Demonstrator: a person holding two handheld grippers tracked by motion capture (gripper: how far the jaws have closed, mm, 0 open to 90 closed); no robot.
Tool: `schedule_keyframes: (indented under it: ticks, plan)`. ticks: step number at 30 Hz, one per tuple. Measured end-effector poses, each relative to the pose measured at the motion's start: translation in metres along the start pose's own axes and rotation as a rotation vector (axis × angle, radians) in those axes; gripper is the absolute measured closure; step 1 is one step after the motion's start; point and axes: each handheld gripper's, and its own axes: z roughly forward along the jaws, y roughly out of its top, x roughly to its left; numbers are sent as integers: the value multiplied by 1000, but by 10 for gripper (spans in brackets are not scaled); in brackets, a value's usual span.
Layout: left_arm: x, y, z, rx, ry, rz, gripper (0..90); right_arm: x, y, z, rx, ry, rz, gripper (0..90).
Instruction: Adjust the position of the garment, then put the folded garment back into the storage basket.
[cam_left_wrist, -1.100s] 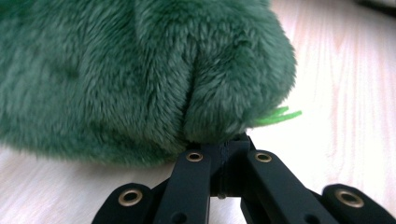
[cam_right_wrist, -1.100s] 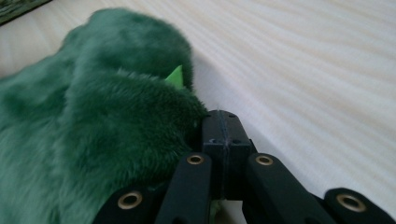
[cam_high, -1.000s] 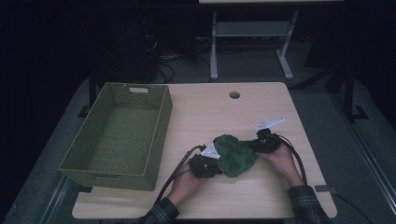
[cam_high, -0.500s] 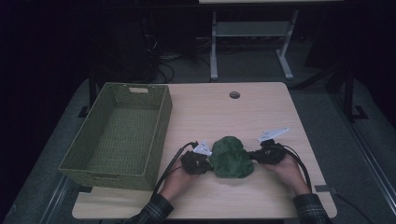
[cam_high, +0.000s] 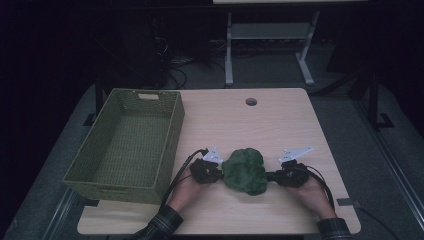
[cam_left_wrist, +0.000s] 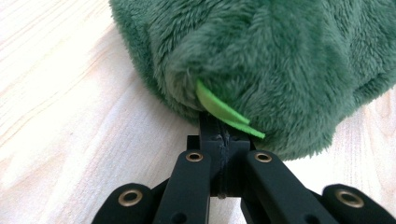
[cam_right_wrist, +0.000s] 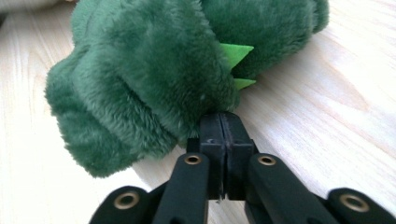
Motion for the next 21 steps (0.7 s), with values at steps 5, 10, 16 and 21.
schedule_keyframes:
  ticks: [5,10,16,21]
  plan:
    - [0,-1,-9,15,16,7,852,-1,-6,-13,-44,-58,32,699]
    - [-4,-1,-18,29,30,-8,688,-5,-20,-25,-90,-158,51,463]
    - [-10,6,-29,58,49,19,429,-11,-37,-38,-90,-258,88,301]
    - [-15,14,-36,31,47,34,338,-14,-45,-36,-64,-337,88,185]
